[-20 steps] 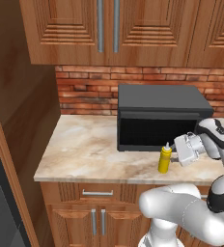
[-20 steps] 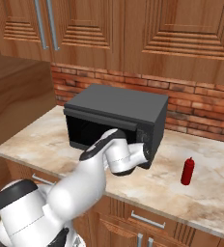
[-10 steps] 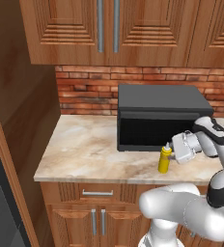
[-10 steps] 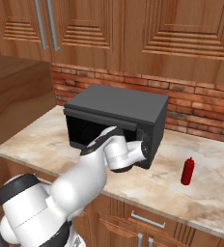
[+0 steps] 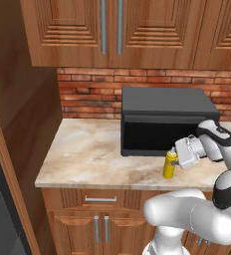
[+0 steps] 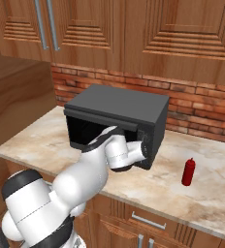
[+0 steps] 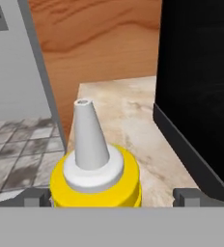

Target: Place the ketchup and mustard from the counter to the top shelf of the fridge. If the existing items in the fridge are on the top shelf, move them to other shelves.

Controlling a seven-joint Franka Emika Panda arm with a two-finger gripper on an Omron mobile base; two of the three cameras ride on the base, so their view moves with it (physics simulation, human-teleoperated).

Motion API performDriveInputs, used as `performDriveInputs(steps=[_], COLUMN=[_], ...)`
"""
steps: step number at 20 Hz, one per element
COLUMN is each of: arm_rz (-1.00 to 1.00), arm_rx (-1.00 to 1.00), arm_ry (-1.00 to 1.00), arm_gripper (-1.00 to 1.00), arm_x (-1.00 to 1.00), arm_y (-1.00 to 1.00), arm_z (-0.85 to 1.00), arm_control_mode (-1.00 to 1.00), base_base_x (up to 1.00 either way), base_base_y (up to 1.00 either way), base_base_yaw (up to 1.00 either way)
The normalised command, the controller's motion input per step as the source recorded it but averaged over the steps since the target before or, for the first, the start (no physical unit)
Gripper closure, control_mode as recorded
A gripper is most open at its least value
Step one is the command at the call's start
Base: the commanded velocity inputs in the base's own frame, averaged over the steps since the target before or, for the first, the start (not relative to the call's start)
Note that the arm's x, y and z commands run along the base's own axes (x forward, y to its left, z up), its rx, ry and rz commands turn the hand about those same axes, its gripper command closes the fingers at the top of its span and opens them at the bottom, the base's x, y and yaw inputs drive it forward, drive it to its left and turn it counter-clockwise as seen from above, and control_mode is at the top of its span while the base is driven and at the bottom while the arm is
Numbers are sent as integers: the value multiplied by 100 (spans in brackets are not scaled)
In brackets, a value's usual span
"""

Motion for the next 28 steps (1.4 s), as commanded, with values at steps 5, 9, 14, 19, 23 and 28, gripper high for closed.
performDriveInputs(steps=[5, 9, 14, 19, 23, 28], arm_rz=[0, 0, 0, 0, 0, 0], arm_rx=[0, 0, 0, 0, 0, 0], arm_ry=[0, 0, -1, -16, -24, -16], arm_gripper=[100, 100, 100, 100, 100, 100], arm_x=[-5, 0, -3, -40, -62, -74], arm_y=[29, 4, 0, 0, 0, 0], arm_z=[-7, 0, 16, 93, 100, 100], arm_control_mode=[-100, -100, -100, -100, -100, -100], base_base_x=[0, 0, 0, 0, 0, 0], base_base_y=[0, 0, 0, 0, 0, 0], base_base_yaw=[0, 0, 0, 0, 0, 0])
